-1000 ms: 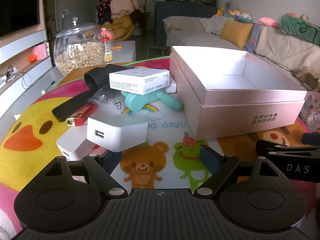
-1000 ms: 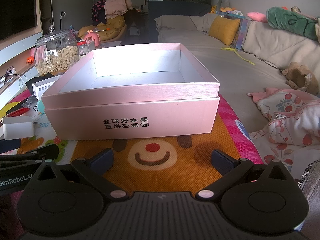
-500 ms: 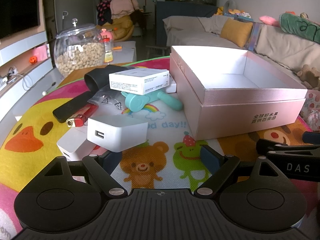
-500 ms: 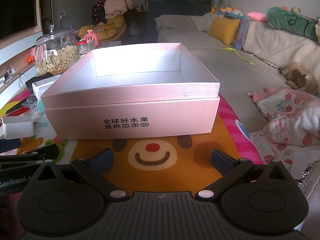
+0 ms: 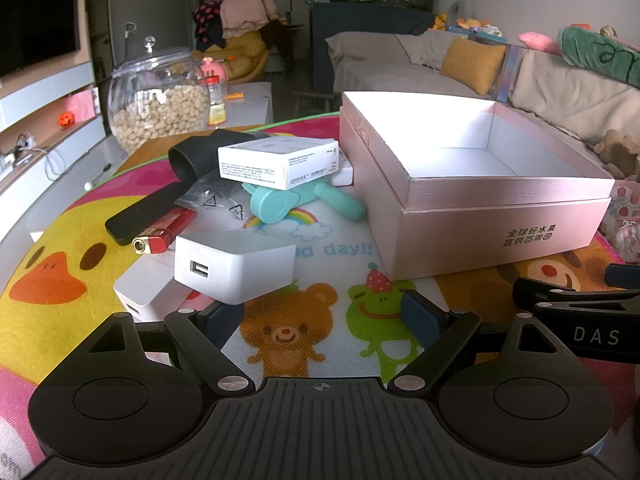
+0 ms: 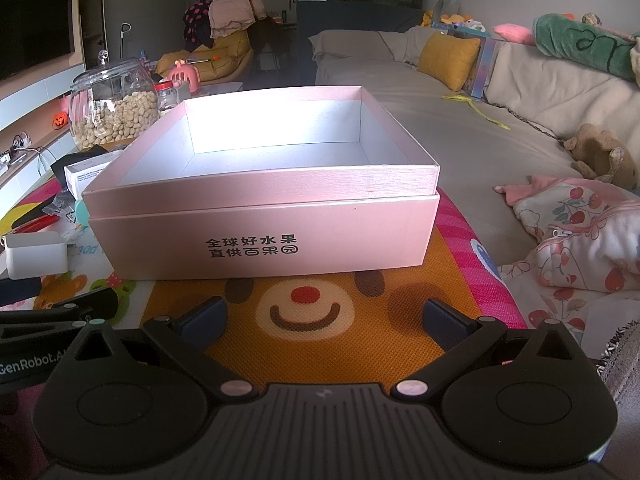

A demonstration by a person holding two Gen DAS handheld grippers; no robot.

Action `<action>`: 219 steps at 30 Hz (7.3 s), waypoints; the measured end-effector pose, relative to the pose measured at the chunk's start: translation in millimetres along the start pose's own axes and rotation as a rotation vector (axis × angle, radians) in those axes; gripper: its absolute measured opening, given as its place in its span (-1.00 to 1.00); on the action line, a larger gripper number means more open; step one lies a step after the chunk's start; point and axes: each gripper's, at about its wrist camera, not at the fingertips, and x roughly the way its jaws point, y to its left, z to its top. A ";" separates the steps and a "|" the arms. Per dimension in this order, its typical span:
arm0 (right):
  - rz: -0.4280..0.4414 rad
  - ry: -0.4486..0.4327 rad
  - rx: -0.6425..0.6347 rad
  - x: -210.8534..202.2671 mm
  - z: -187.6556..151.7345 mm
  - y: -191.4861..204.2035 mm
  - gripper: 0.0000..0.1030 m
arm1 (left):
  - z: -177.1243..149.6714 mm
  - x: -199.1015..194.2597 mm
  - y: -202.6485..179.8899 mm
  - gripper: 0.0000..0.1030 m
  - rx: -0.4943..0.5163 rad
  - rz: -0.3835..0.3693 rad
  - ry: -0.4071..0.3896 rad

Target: Organize rigid objects

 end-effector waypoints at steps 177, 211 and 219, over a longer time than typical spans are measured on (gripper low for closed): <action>0.105 -0.095 -0.036 -64.2 -39.5 -42.5 -0.03 | -7.7 -11.8 -30.4 -0.49 0.386 -0.509 -0.072; 0.184 -0.170 -0.003 -53.5 -3.7 -30.0 0.49 | 75.7 -25.4 146.3 -0.48 -0.172 -0.300 -0.266; 0.187 -0.117 -0.050 -40.6 -15.4 -19.9 0.48 | 42.0 0.1 181.4 -0.71 -0.319 -0.178 -0.046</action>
